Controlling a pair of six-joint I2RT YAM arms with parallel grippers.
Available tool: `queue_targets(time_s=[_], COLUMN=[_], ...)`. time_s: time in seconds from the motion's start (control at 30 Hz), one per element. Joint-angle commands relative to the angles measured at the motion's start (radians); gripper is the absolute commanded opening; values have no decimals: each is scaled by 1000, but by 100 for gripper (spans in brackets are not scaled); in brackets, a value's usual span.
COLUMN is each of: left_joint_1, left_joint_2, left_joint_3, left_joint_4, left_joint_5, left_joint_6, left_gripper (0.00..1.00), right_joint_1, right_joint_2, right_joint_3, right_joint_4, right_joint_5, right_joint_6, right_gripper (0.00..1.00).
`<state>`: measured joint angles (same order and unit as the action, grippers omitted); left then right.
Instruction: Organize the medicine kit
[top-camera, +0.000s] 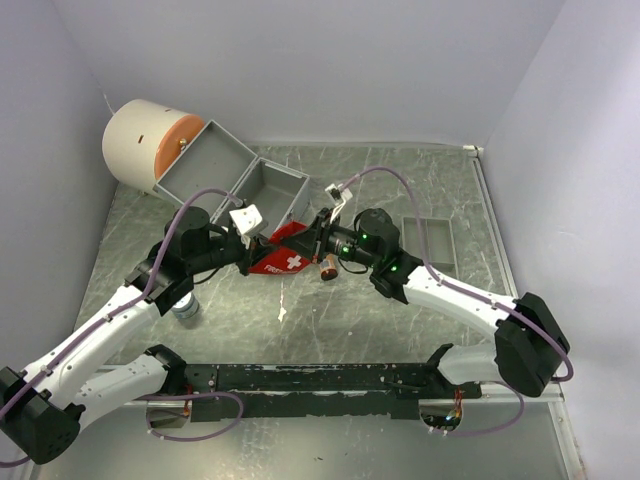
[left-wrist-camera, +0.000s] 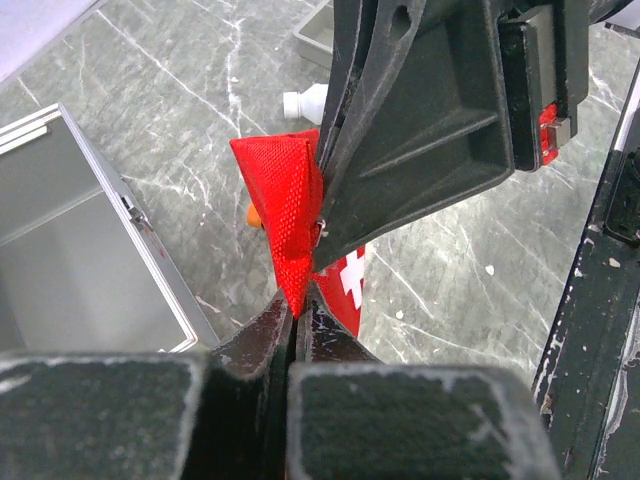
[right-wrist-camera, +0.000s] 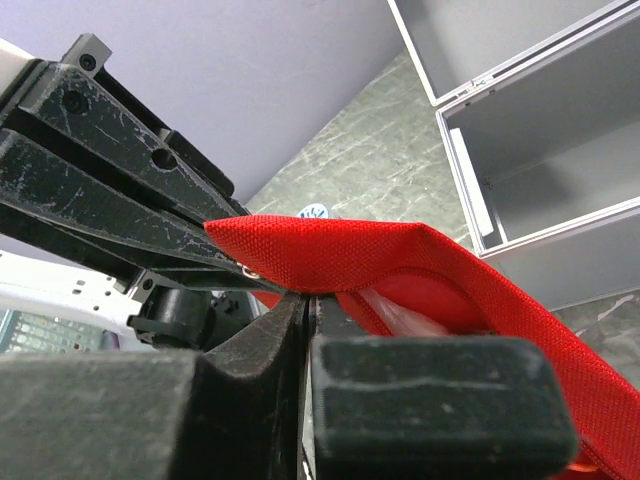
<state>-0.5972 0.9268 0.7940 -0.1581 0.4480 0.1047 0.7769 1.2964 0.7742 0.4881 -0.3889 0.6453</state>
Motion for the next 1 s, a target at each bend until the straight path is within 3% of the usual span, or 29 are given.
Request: queue_targets(time_s=[0.0,0.23,0.33,0.43,0.63,0.97], left_joint_1=[-3,-4,-4,-4,-4,-4], left_joint_2=[-9,-3,2,6,6,7], left_joint_3=[39,39,45,49,50,35], left_joint_4=[28,25,24,16,9,19], left_joint_5=[19,9,20,21,26,25], left_joint_6=[-16,-16,-7,2,12,18], left_gripper=[7,7,7,7,7,7], right_joint_1=[6,5,5,6,5,6], right_joint_2=[-37,-74,-72,-65,-34,-13], right_joint_3=[-5,-26,-19,-17,-9,-18], right_joint_4=[3,-32,-17,12,68,154], right_joint_5=[44,-10,-52,-59,-94,-75], right_joint_6=[-20,-80,-87,-85,-69,4], right_gripper=[0,0,29,43,42,24])
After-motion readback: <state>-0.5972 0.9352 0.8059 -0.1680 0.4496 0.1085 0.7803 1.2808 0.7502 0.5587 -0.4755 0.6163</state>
